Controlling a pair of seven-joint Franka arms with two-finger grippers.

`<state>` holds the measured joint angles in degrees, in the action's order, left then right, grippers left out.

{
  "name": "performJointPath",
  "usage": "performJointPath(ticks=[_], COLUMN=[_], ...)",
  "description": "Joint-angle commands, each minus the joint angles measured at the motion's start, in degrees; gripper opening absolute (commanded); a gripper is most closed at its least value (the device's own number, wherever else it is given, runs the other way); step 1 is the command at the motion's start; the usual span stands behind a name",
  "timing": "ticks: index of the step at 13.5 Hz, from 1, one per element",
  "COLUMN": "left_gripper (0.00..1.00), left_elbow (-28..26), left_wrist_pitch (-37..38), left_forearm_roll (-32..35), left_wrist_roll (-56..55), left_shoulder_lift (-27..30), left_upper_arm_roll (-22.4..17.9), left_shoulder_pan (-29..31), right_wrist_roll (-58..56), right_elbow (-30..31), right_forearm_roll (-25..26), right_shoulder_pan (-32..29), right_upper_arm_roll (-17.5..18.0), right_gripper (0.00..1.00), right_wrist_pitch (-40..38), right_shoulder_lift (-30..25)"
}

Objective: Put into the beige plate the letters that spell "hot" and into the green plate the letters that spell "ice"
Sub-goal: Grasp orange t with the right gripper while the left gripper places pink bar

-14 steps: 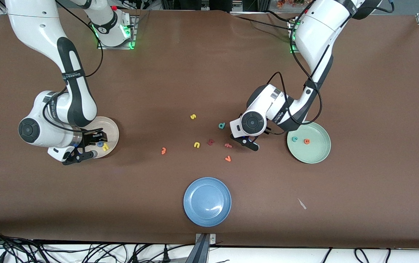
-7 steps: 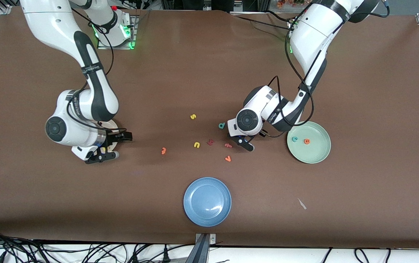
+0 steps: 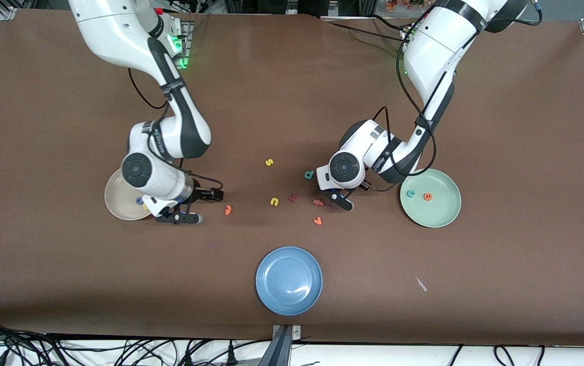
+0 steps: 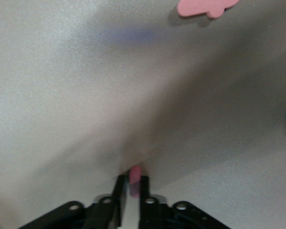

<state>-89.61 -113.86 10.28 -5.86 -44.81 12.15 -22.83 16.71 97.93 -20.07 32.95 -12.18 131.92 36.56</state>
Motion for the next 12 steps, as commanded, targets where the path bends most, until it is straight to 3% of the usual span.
performJointPath(ticks=[1, 4, 9, 12], left_gripper=[0.0, 0.0, 0.0, 0.0], left_elbow=[-0.39, 0.93, 3.21, 3.83], left_wrist_pitch=[-0.14, 4.15, 9.96, 11.64], left_forearm_roll=[0.79, 1.14, 1.49, 1.67], left_wrist_roll=[-1.79, -1.18, 9.25, 21.02], left_shoulder_lift=[0.69, 2.79, 6.76, 6.76], left_upper_arm_roll=[-0.02, -0.11, -0.11, -0.28], left_shoulder_pan=[0.24, 2.35, 10.16, 16.48], right_wrist_roll=[10.4, 18.96, 18.79, 18.79], right_elbow=[-1.52, -4.58, -6.09, -6.09], right_forearm_roll=[-1.02, -0.32, -0.23, -0.32], right_shoulder_pan=[2.03, 4.14, 4.05, 3.97], right_upper_arm_roll=[-0.48, -0.56, -0.57, -0.57], right_gripper=[1.0, 0.99, 0.95, 0.8], right_wrist_pitch=[3.77, 6.07, 5.98, 6.07], right_shoulder_lift=[2.28, 5.26, 7.64, 8.17])
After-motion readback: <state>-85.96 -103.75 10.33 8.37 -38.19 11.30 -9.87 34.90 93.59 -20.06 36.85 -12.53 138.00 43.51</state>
